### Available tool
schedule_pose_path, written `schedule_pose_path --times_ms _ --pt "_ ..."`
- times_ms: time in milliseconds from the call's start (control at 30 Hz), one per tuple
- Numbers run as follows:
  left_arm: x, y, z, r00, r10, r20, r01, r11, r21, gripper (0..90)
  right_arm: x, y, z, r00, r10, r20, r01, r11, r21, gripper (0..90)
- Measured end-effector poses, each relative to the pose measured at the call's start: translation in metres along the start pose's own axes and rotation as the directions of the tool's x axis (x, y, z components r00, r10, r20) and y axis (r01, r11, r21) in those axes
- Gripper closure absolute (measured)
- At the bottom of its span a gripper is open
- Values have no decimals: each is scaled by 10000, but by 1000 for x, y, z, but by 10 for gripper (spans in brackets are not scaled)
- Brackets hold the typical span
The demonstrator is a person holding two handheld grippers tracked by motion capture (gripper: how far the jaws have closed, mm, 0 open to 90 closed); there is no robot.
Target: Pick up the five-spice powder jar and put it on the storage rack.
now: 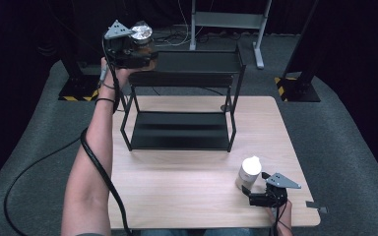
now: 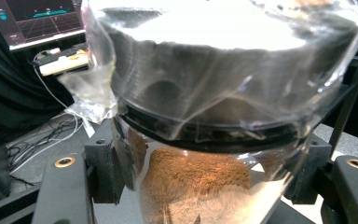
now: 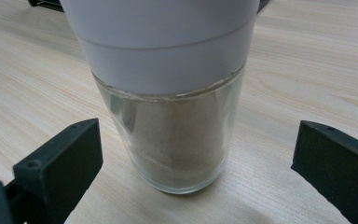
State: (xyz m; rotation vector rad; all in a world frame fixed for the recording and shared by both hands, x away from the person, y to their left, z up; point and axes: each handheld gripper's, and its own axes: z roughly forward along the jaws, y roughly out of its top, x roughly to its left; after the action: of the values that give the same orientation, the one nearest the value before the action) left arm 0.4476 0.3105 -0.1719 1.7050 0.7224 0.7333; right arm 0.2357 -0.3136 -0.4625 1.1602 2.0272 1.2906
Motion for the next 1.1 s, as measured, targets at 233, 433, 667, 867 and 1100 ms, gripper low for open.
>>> schedule_pose_path --times_ms 233,433,667,867,1100 --pt "1 -2 11 10000 -91 24 91 9999 91 301 0 0 0 10000 7 -17 -7 10000 -10 4" --pt "3 1 19 9999 -120 -51 122 9995 284 302 0 -1 0 10000 13 1 -13 10000 -45 4" --pt "6 1 27 9995 -241 -192 250 9986 465 301 0 -1 -1 10000 -15 7 15 10000 -61 4" --pt "9 -3 32 9983 -459 -351 474 9978 453 301 1 -2 -1 10000 -23 16 23 10000 -84 4" --pt "9 -3 39 9980 -483 -408 514 9957 771 301 0 -2 -1 10000 -23 -6 23 10000 -87 4"
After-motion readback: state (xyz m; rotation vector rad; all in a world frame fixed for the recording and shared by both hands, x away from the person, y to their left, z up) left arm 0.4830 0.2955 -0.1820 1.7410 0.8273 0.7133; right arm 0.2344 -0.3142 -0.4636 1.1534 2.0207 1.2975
